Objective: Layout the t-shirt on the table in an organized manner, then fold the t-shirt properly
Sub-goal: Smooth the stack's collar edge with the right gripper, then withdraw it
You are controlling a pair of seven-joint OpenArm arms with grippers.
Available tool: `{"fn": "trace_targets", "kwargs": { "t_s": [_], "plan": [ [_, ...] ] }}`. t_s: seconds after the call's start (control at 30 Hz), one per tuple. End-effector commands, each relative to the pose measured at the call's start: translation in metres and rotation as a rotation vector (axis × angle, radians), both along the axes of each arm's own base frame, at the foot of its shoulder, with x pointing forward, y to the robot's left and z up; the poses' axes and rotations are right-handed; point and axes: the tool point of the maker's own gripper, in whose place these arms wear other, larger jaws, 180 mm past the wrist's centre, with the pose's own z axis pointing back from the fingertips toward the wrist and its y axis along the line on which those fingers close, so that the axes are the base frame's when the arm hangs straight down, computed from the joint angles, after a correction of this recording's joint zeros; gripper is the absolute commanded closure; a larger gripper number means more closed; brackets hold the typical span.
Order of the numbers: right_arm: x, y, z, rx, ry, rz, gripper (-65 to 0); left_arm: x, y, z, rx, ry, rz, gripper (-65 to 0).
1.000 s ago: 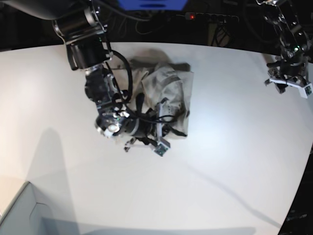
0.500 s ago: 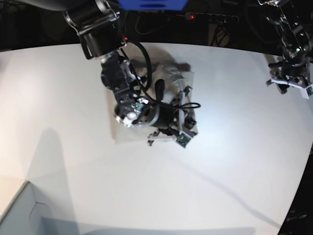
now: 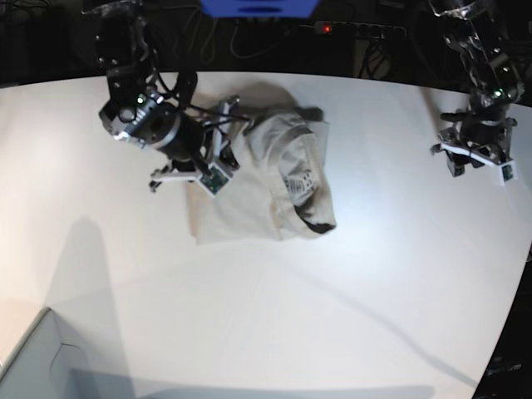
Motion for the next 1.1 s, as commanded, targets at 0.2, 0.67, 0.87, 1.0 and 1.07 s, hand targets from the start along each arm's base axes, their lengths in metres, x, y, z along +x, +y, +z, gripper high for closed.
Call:
{"fn": "trace_targets", "kwargs": {
  "t_s": [0.2,0.67,0.87,1.0,1.07],
  "plan": [
    [-0.027,0.05,0.001,0.098,0.038,0.087,-5.6,0.006,-0.002,0.009,0.002,-0.044,-0.002,-27.5],
    [-0.055,0.12,-0.002,0.111,0.059,0.34,-5.6,-0.007,-0.003,0.003,0.0,-0.018,-0.008,-27.6],
    [-0.037,0.07,0.032,0.094,-0.053,0.205,-5.6,-0.005,-0.027,0.003,-0.25,-0.029,-0.003,-27.9],
    [-0.034,0.025,0.027,0.033,-0.052,0.114,-5.6,0.006,-0.056,0.022,-0.447,-0.066,-0.061,-40.1],
    [-0.035,0.003,0.021,0.005,-0.037,0.065,-5.6,0.014,-0.08,0.027,-0.526,-0.071,-0.119,-49.1]
  ]
}}
